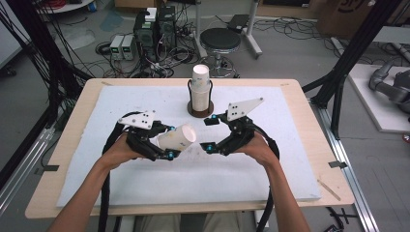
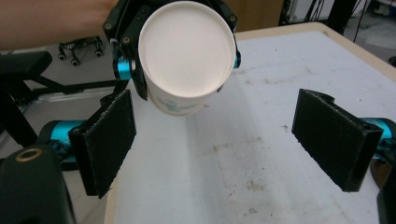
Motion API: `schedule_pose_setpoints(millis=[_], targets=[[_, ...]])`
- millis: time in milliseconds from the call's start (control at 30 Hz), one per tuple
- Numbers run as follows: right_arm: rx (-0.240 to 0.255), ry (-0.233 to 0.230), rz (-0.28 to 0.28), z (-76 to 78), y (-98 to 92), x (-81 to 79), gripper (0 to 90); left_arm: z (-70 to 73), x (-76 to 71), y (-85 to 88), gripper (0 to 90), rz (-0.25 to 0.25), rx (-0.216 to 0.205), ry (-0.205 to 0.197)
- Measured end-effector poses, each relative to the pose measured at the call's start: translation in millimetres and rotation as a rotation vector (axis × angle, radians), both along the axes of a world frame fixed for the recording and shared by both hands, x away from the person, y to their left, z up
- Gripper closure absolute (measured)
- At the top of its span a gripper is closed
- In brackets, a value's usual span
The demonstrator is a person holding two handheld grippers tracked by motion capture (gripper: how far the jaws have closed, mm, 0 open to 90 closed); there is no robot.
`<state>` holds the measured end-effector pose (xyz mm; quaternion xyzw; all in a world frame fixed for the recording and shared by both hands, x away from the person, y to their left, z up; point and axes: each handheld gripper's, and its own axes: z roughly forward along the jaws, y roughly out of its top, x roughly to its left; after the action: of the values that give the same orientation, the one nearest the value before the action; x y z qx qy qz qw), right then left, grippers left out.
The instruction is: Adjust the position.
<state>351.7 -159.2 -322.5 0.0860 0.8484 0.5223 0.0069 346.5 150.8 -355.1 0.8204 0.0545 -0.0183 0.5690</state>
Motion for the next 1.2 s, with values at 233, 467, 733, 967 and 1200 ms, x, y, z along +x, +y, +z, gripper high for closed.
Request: schedule_pose_setpoints(millis=[233, 467, 733, 967, 1200], targets=[[-0.110, -0.026, 0.002, 1.6, 6.8, -0.8, 14.0, -0.7, -1.0, 2.1, 31.9, 0.015, 0.095, 0.004], [-0.197, -0.040, 0.011, 2.9, 12.9, -1.4, 14.0, 1.7, -1.6, -0.2, 32.0, 0.010, 0.189, 0.002], [-0.316, -0.053, 0.031, 0.4, 22.5, -1.4, 14.1, 3.9, -3.8, -7.0, 32.1, 0.008, 0.314, 0.002], [-0.418, -0.068, 0.045, -2.2, 30.6, -2.2, 14.2, 7.5, -2.9, -11.9, 32.2, -0.002, 0.388, -0.006], [-0.494, -0.081, 0.063, -2.8, 36.8, -1.8, 14.4, 9.8, -2.5, -17.6, 32.4, -0.025, 0.496, -0.032]])
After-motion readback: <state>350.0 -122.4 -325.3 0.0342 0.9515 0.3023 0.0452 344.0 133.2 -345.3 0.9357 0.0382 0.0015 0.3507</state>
